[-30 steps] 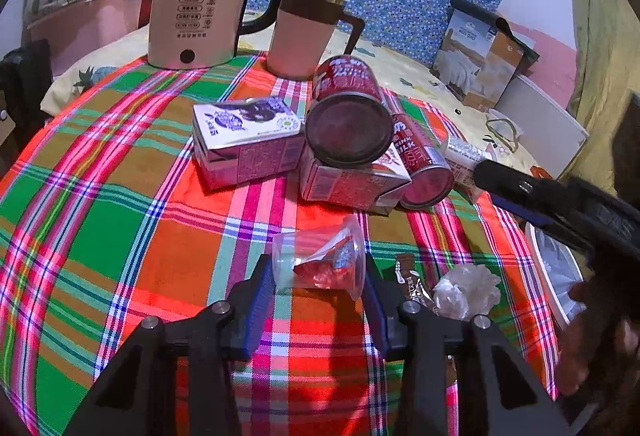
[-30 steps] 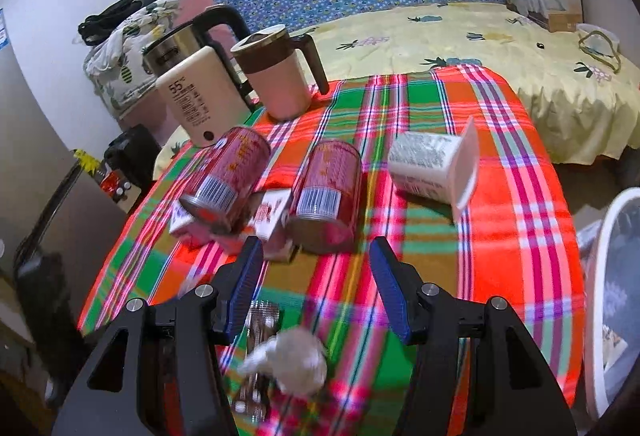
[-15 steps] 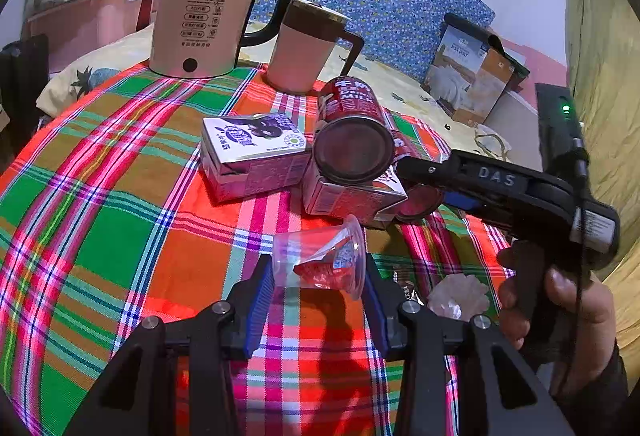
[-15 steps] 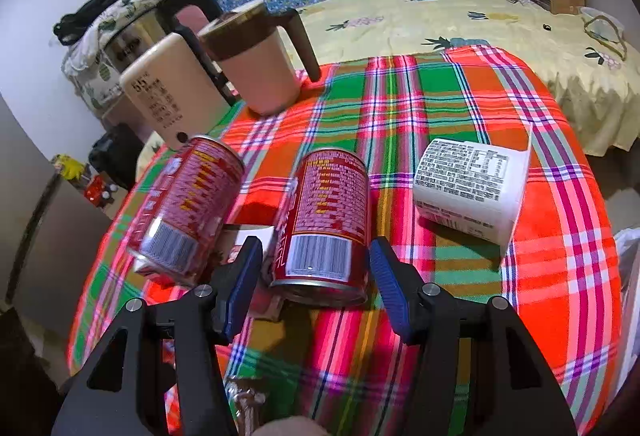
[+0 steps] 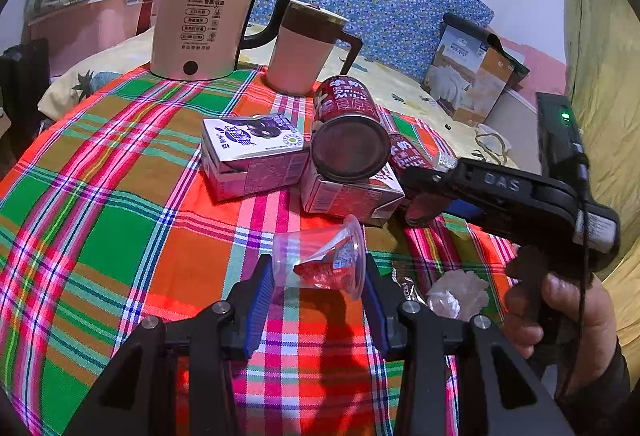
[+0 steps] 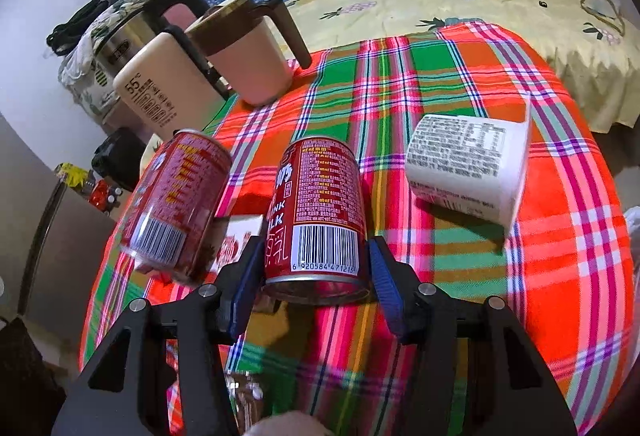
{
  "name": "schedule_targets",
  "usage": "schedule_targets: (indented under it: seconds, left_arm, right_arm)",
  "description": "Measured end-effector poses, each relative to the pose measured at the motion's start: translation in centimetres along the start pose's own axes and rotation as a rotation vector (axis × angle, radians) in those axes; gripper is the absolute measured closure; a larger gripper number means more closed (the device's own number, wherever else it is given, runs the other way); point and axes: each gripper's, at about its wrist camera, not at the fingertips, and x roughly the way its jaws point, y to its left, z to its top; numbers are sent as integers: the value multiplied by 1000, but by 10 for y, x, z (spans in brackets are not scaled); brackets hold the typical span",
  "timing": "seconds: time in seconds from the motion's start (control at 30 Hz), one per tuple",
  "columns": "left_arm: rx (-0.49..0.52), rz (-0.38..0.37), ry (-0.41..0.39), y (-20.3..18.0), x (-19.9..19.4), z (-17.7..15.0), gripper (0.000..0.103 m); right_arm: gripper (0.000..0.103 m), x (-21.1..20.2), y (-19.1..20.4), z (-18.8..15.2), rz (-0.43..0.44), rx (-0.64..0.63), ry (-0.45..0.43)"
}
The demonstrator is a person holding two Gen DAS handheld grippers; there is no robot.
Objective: Collect trash
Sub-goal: 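Grasp the red can with the right gripper, then carry the red can to the bin and release while the left carries the clear plastic cup there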
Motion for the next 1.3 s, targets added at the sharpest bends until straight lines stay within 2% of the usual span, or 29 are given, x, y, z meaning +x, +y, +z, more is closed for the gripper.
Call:
schedule_targets:
  seconds: [0.27, 0.53, 1.3]
  left_arm:
    - [20, 21, -1, -7, -8, -6, 60]
    - [56, 28, -10, -25, -23, -14, 60]
    - [201, -22, 4, -105, -56, -43, 61]
  right_arm:
    - [48, -30, -10, -23, -34, -47, -10]
    - [48, -65, -34, -53, -71, -25, -32]
    - [48, -133, -60, -97, -68, 35, -141]
